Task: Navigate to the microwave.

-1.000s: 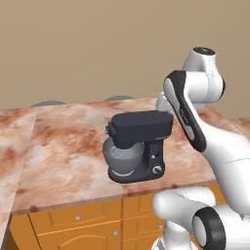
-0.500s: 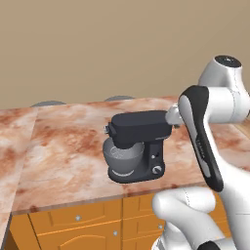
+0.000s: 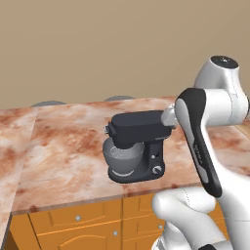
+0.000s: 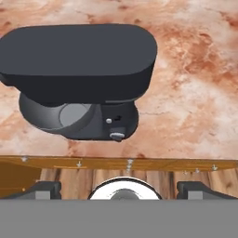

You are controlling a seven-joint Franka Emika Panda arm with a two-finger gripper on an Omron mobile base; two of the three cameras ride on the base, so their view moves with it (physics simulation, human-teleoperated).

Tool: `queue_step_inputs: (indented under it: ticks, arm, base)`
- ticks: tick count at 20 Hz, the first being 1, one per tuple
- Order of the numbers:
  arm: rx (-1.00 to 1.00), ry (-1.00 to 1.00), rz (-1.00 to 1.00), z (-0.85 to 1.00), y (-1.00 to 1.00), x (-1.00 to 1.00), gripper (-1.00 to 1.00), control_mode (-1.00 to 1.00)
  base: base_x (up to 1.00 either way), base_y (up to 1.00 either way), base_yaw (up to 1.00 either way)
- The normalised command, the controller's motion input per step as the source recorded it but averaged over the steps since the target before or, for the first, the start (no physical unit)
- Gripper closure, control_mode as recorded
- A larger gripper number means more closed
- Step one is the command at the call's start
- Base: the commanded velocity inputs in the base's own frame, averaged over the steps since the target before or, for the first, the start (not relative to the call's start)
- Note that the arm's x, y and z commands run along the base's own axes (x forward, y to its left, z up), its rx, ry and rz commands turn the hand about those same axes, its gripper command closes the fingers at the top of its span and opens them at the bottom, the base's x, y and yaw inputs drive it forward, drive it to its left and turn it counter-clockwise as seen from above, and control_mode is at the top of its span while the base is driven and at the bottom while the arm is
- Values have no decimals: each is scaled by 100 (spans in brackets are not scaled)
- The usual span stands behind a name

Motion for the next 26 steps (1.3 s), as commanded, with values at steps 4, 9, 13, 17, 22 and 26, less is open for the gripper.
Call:
queue_step_inputs:
  ticks: [4, 9, 13, 17, 22, 26]
  arm:
    - [0, 0, 0, 0, 2, -25, -100, -100]
    - [0, 0, 0, 0, 0, -6, -100, 100]
    - [0, 0, 0, 0, 0, 0, -100, 100]
    - [0, 0, 0, 0, 0, 0, -100, 100]
    - [0, 0, 0, 0, 0, 0, -100, 100]
    - [0, 0, 0, 0, 0, 0, -100, 100]
  base:
    - [0, 0, 0]
    - [-59, 0, 10]
    - [-92, 7, 56]
    - [-34, 1, 99]
    - [-18, 0, 100]
    - [-18, 0, 100]
